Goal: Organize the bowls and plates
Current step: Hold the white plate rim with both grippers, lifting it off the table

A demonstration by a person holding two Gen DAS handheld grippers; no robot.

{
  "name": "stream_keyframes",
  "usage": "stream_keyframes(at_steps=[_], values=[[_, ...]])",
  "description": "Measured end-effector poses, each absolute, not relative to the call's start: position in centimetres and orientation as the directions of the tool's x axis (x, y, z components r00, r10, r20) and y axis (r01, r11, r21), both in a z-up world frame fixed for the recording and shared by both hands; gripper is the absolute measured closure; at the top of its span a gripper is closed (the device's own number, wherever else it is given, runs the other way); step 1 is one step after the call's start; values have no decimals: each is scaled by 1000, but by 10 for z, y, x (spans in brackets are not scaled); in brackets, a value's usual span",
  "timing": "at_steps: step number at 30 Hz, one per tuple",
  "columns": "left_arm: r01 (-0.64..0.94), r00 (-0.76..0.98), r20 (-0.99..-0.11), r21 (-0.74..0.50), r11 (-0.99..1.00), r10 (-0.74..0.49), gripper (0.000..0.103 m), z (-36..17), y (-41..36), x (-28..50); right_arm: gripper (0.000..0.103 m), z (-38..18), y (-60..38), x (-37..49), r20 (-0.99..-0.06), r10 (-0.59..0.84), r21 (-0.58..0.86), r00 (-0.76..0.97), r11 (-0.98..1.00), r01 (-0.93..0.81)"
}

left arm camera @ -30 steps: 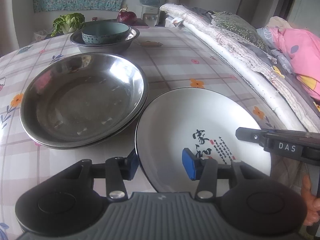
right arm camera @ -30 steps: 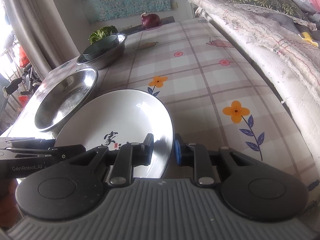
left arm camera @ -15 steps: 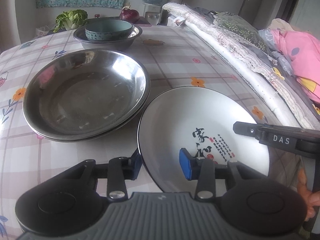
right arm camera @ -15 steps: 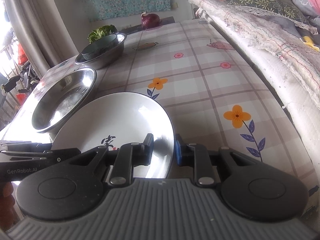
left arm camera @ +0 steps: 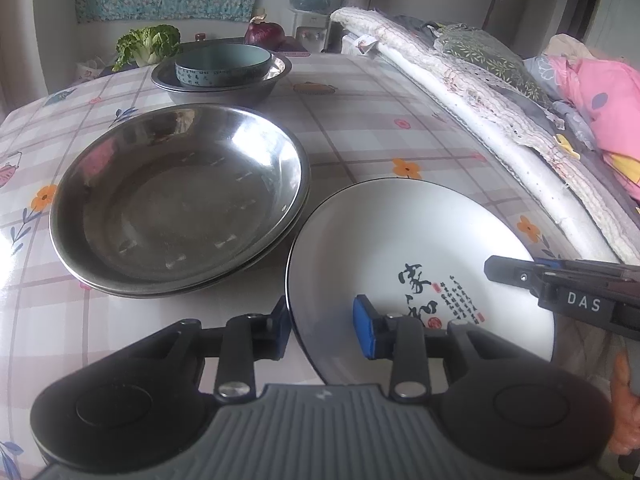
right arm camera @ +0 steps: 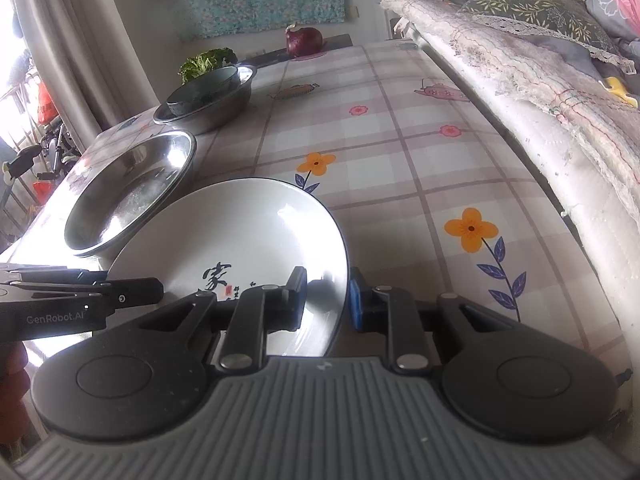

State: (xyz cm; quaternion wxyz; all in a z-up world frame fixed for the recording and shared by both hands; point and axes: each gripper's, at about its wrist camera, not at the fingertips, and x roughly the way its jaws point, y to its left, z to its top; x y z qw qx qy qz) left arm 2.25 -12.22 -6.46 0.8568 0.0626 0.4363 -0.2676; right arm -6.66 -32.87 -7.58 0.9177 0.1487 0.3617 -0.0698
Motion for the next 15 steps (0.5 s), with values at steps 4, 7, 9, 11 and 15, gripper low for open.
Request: stream_keyframes(at_steps=[4,7,9,11,15], values=[[513,484,-782,-110,851,-393,71,-63,-122,20,82,-75,-328,-66,-686,-25,213,727,949,234],[517,487,-782,-100,850,-388,72,-62,-122,17,82,-74,-326,-66,-687,-35,201,726,951,236],[520,489,-782,-93,849,-386,72,-62,-122,16,82,-74,-325,-65,-686,-43,190,727,953,235],[523,491,-783,-85,848,-381,71,-62,-123,16,82,-74,-325,-65,-685,-47,184,727,954,235],[524,484,-787,-90,847,-383,70,-62,-125,19,83,-74,-325,-66,-684,-45,186,728,954,234]])
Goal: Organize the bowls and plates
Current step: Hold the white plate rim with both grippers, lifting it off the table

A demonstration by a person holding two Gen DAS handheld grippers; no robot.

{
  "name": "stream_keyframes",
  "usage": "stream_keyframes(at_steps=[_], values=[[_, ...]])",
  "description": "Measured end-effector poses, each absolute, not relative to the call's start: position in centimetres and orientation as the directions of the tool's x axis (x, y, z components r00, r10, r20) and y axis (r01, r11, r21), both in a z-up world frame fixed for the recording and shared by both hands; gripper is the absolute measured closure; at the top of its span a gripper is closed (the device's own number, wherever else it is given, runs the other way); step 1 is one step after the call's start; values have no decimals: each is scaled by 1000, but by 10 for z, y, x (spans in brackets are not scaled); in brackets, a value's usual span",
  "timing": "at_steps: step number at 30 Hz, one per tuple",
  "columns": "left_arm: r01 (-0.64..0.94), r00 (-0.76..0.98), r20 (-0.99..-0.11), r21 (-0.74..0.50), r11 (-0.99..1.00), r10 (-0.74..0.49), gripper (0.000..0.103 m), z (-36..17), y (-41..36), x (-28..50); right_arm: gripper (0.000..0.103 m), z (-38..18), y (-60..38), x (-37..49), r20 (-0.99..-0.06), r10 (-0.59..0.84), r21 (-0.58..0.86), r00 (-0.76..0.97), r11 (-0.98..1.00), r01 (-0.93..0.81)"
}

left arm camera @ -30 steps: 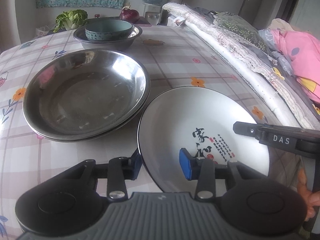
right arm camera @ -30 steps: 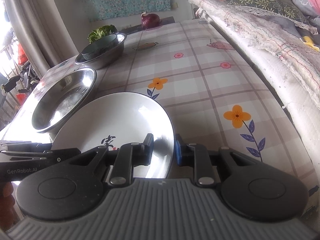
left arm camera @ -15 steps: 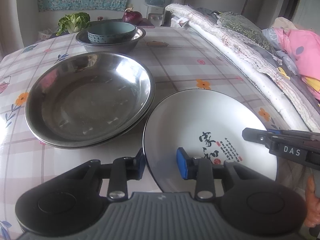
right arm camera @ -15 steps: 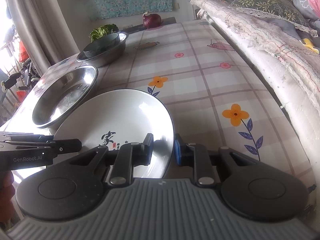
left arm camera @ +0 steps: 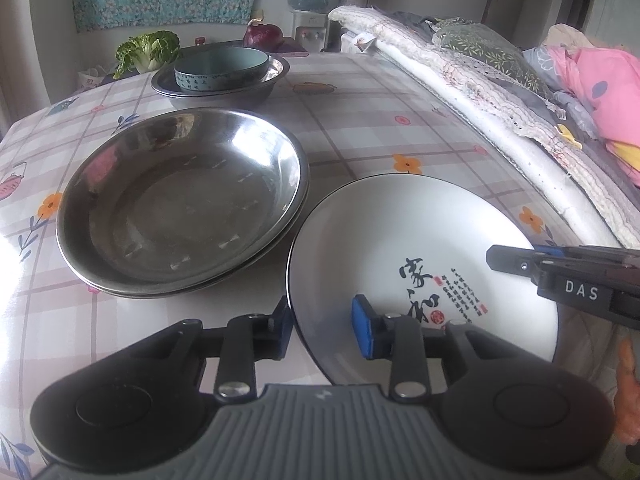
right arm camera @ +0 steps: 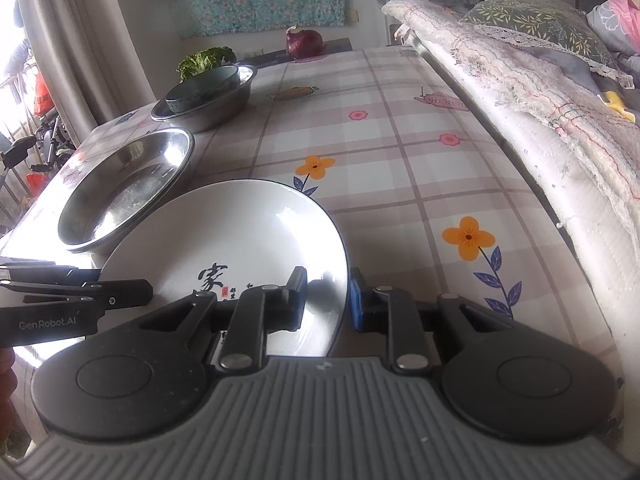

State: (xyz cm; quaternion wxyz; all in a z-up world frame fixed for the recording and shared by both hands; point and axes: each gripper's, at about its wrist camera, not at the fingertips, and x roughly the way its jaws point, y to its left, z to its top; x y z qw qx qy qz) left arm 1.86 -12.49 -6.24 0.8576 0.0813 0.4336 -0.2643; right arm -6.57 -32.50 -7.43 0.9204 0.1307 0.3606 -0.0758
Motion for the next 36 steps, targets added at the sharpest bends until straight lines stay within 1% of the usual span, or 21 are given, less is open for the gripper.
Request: stream_keyframes(at_steps=[14,36], values=[[523,480,-787,-97,847,-386,66,-64,-128,25,82,-75,-327,-65,-681,-37,201,731,951,236],[517,477,-787,-108,849,-391,65,-64,-131,31,80,-77,-327,-63,-680,-24,223,733,945,237]])
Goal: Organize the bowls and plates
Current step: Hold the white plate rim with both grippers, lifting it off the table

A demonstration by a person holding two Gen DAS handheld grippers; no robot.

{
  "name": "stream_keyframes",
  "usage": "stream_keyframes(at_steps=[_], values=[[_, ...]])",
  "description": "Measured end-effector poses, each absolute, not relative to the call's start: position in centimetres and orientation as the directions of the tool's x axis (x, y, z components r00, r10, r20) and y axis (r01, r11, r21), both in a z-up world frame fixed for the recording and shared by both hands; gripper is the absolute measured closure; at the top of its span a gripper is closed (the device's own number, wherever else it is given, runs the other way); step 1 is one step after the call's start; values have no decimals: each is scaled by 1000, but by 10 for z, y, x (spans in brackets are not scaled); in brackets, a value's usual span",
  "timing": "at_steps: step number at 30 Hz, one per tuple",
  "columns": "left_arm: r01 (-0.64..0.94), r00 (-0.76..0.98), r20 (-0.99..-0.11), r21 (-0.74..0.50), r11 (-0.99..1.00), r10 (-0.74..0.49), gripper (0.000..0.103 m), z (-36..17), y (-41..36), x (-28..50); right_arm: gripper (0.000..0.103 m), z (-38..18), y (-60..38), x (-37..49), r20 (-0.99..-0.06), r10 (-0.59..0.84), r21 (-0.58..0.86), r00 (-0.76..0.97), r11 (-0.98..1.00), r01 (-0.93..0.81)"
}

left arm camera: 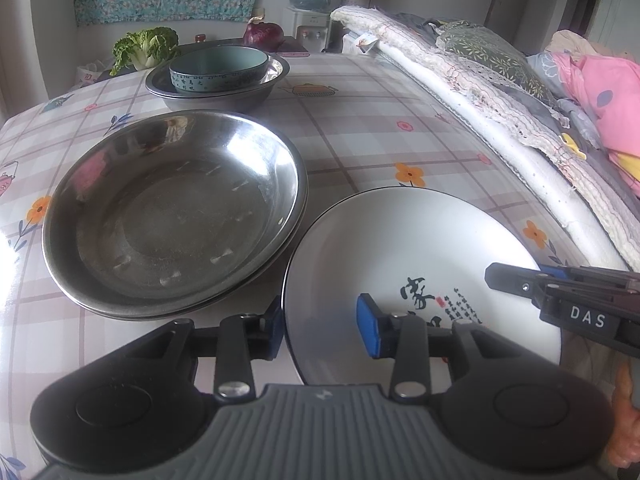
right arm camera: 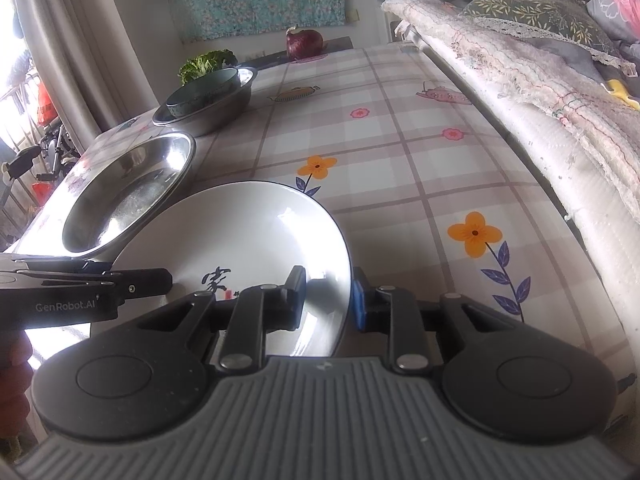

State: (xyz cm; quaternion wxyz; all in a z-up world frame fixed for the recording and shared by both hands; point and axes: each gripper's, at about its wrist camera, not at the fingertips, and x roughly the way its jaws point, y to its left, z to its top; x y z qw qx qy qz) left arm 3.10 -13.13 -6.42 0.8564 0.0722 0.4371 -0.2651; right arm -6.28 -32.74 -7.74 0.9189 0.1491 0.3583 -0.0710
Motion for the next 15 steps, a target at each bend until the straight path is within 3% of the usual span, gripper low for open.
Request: stream_keyframes(at_steps=[15], values=[[521,479,-789,-97,848,-384,63,-63,-132,29,80,-78,-328,-63,-679,-22,227,734,944,238]])
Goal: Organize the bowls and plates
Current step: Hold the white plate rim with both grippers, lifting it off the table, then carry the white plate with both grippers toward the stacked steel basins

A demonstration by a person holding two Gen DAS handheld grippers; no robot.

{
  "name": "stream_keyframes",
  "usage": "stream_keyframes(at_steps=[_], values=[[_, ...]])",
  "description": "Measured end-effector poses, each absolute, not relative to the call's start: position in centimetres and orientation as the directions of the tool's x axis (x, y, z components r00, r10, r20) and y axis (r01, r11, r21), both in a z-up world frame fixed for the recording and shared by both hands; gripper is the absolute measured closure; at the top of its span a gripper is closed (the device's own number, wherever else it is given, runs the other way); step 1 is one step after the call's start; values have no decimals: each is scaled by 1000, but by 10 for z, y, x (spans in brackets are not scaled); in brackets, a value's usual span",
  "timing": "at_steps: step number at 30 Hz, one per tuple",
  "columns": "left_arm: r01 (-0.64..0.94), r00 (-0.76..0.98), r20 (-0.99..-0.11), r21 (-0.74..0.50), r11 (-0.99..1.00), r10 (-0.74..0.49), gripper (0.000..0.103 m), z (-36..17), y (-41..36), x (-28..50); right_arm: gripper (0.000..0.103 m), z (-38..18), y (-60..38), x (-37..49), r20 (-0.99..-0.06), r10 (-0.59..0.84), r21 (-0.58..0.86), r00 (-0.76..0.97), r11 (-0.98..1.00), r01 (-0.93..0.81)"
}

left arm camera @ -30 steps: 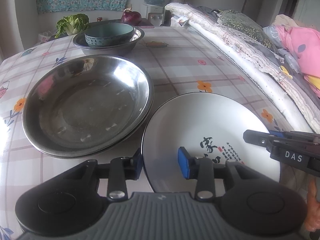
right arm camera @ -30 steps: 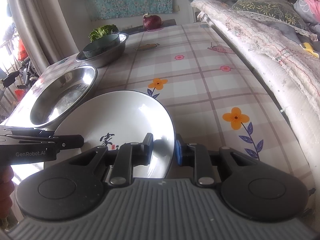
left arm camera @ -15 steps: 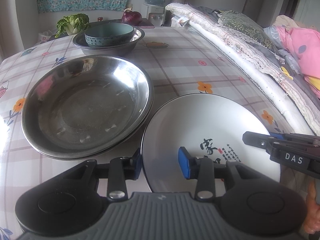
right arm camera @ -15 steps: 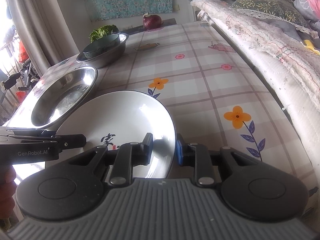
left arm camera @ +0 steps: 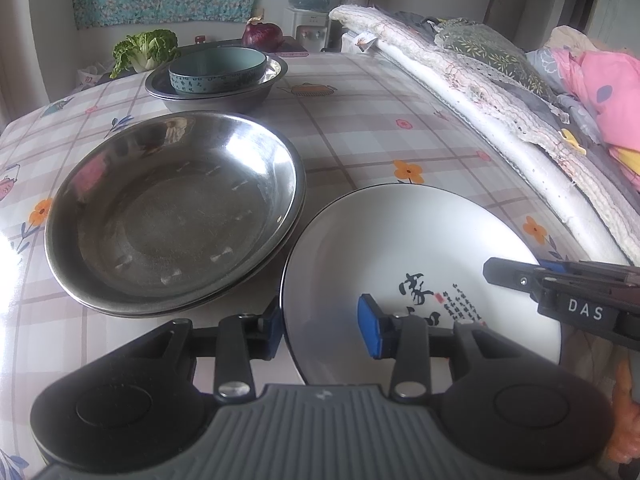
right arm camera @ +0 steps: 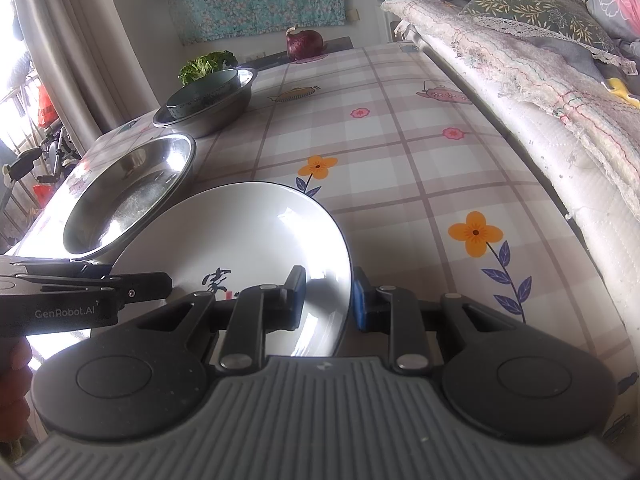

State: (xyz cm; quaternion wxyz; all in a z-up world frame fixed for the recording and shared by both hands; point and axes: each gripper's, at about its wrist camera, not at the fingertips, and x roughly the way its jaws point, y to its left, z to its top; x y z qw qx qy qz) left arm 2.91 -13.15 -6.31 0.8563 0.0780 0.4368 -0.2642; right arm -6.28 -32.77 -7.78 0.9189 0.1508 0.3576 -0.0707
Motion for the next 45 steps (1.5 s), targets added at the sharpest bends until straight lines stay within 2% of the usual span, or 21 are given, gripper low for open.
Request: stream_keyframes(at_steps=[20,45], values=[[548,429,-800,-140,825,-420,60,-63,-125,17,79,-77,-331,-61,-676,-28,230,736,941,247],[560,454,-787,-112,821,-417,52,-65,-134,23,78,-77,-330,-62,-678,-24,232,735,941,245]])
